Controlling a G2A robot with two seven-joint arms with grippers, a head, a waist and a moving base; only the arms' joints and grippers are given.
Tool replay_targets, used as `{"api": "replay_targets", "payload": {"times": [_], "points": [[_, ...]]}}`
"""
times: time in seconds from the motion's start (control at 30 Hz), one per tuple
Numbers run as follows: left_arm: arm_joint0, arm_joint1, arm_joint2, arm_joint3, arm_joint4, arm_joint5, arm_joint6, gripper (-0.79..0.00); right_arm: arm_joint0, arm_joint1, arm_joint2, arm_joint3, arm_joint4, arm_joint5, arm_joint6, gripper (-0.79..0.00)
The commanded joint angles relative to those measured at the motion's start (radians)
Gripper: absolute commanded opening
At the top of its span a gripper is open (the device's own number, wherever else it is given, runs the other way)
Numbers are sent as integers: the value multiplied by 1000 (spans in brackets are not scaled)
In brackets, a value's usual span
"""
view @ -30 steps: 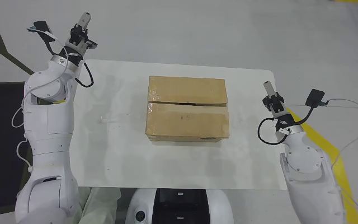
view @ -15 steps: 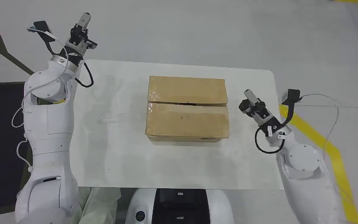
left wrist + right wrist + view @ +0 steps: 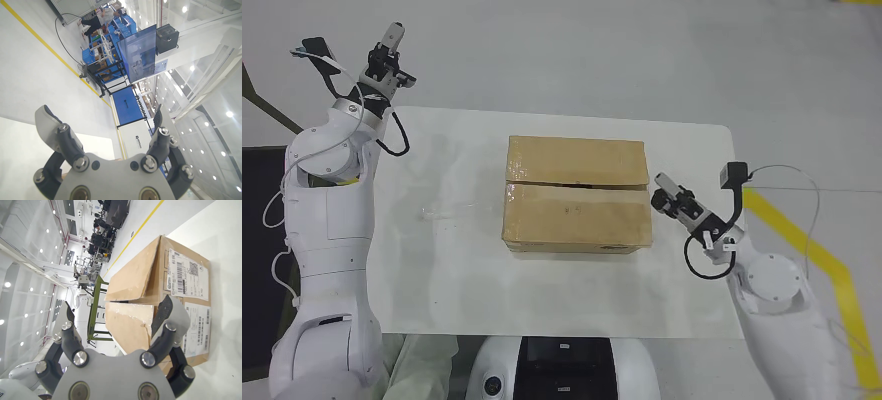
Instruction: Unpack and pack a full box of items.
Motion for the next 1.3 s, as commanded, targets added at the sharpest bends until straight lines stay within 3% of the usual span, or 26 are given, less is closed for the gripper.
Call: {"api": "replay_targets", "payload": {"times": [0.0,0.27,0.83,1.27], "points": [[0,0,0,0,0,0,0,0,4,0,-6,3,-6,8,2,0],[0,0,0,0,0,0,0,0,11,3,-19,-1,1,15,27,0],[0,0,0,0,0,0,0,0,-2,10,12,-26,171,-33,110,0],[0,0,0,0,0,0,0,0,-31,24,55,-87,262,-63,242,0]]}}
